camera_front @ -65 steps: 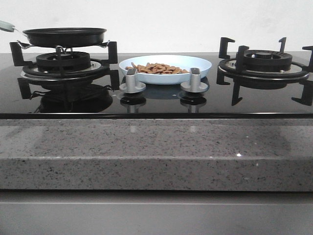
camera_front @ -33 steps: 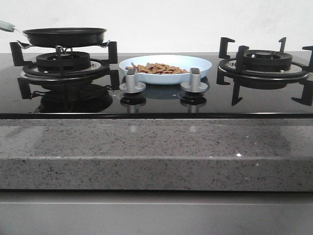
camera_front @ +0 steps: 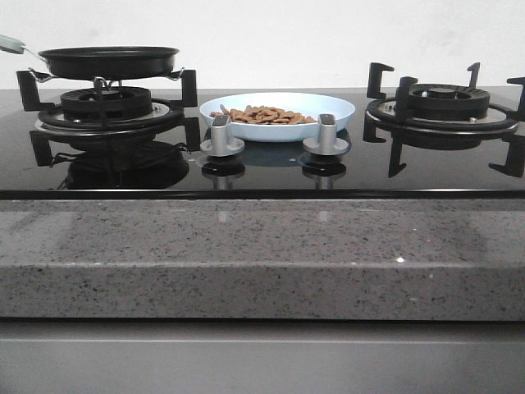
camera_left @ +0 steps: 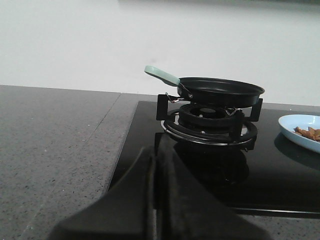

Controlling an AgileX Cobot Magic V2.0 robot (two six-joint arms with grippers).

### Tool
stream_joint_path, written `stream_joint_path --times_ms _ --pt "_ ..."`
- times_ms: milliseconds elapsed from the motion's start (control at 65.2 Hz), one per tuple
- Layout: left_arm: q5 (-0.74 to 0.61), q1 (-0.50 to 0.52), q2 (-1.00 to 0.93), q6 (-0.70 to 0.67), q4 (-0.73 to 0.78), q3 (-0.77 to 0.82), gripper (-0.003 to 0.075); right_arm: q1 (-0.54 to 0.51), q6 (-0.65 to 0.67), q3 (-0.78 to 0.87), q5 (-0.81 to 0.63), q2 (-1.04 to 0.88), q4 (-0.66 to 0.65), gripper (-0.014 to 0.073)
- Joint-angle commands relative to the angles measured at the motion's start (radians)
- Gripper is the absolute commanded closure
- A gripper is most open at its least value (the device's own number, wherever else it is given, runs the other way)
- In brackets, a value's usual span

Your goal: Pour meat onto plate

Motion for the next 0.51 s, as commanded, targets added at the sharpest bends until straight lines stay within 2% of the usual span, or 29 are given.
stream_joint_path --times_ms 0,199,491 --pt "-0.079 0.003 -0.015 -0.008 0.000 0.007 0.0741 -0.037 -0.009 0.075 -0.209 -0.060 0.000 0.0663" --pt "-0.079 0.003 -0.015 -0.008 0.000 0.007 0.0741 -0.074 -0.009 0.252 -0.299 -0.187 0.060 0.0663" --pt "-0.079 0.003 -0.015 -0.008 0.000 0.007 0.0741 -0.077 -0.009 0.379 -0.472 -0.228 0.071 0.0663"
